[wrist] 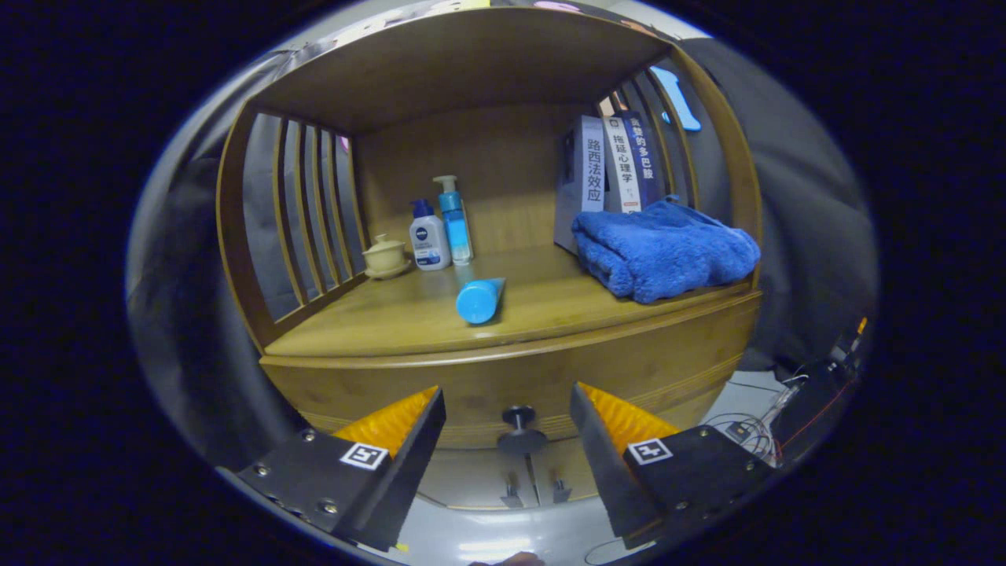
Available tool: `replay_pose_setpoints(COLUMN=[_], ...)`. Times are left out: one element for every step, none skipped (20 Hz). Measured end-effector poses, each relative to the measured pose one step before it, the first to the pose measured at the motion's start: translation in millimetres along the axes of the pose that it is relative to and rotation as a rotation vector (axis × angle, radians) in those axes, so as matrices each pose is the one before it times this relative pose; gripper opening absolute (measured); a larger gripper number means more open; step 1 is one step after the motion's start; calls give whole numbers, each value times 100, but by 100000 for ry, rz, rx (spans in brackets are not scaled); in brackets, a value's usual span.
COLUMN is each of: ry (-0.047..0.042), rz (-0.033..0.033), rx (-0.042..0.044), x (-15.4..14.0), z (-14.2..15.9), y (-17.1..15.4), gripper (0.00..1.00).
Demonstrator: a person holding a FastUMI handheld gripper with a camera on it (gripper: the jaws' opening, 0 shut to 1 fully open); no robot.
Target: Pull open the drawer, take out the items inside it, and place them on the countertop above the cabinet.
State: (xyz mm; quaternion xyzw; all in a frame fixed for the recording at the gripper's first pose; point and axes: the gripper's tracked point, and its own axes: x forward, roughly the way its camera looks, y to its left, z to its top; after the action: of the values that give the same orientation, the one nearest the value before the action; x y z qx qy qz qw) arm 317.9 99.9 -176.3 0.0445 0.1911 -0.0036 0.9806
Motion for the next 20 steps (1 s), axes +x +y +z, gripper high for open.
replay_pose_setpoints(ry=[1055, 916, 513, 131, -486, -715, -560, -1268, -971, -664, -454, -379, -345, 134, 931, 1500, 918, 550, -384, -256], rz=[-253, -1455, -1384, -746, -1349, -1273, -1083, -1104, -773, -1130, -2406, -2026, -1347, -1365, -1534, -1338, -1327, -551, -315, -333], rx=[-1146, -1572, -1421, -1403, -1558, -1048, -335, -391, -744, -1376, -1655, -1335, -871, -686, -939, -1031, -840, -130, 228, 441], x=[-1226, -971, -1150, -1266, -1204, -1159, -1208, -1166, -978, -1045, -855, -859, -620, -464, -331, -387, -182, -71, -58, 205], z=[74, 234, 280, 289, 390, 378, 362, 374, 268, 136, 69, 58, 32, -199, -346, -648, -490, -313, -148, -315], y=[-427, -786, -696, -431, -692, -744, -657, -784, -697, -895, -1246, -1188, -920, -1094, -1176, -1150, -1141, -996, -856, -928], gripper=[95, 95, 95, 95, 96, 95, 95, 95, 96, 95, 95, 95, 95, 95, 95, 95, 95, 95, 95, 95])
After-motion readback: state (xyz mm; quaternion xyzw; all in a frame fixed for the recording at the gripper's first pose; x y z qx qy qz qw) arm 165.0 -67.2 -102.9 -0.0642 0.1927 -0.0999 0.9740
